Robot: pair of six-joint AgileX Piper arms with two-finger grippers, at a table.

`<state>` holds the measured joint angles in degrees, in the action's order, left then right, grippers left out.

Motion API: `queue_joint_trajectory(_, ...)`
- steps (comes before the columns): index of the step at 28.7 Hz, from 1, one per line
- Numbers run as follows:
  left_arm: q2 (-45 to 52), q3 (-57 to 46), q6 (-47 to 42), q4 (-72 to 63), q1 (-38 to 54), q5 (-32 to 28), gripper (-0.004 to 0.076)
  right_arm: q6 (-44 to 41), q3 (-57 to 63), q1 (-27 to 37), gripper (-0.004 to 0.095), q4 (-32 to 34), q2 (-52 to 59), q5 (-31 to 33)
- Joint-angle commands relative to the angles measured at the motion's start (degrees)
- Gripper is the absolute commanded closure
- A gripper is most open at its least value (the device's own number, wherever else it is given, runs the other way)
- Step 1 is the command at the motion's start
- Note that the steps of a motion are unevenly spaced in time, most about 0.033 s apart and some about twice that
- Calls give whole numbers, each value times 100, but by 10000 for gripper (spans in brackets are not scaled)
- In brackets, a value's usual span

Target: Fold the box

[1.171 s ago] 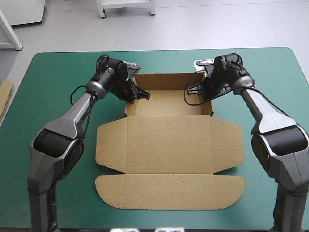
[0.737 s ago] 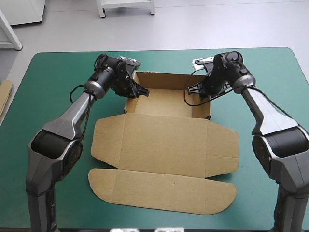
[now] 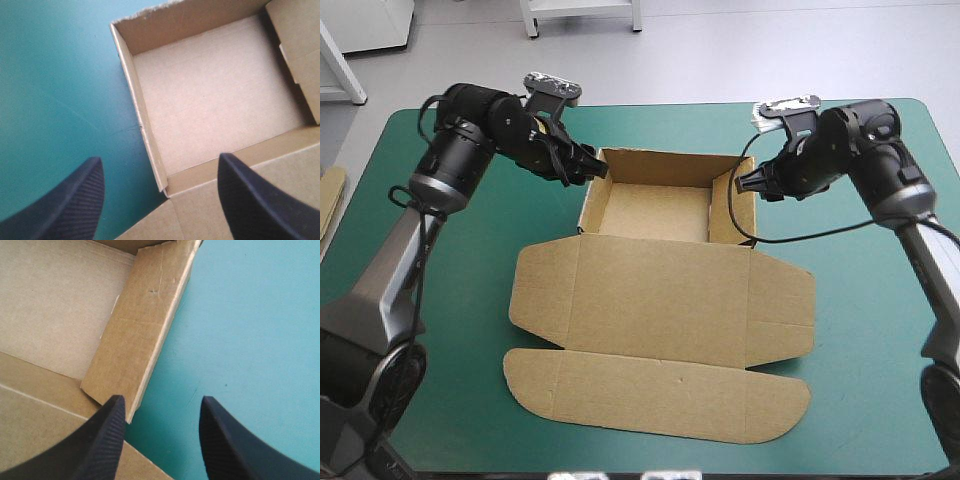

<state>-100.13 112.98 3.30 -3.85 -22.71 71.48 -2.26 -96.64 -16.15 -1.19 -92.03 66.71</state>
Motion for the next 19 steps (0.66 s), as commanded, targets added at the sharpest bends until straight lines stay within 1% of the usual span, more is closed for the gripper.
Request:
queue_joint_trajectory(1,755,87,59,-131,-26,187,262,-21,532,-10,462,-38,779,-746)
queue_joint_trajectory(2,1040,-137,79,-141,-26,207,262,-44,809,-10,463,-53,992,-968)
queue_joint_trajectory(3,1237,-289,73,-141,-26,207,262,-72,890,-10,463,-53,1058,-1044)
queue_joint_trajectory(6,1872,-1122,73,-141,-26,138,262,-87,982,-10,462,-53,1152,-1069)
queue_joint_trajectory(12,3470,-3111,-135,-141,-26,-462,277,-87,982,-10,462,-53,1152,-1109)
queue_joint_trajectory(14,3901,-3562,-179,-99,-26,-577,283,-87,982,-10,462,-53,1141,-1174)
queue_joint_trajectory(19,4802,-4451,-239,60,-26,-539,283,-100,982,-10,461,-30,1092,-1253)
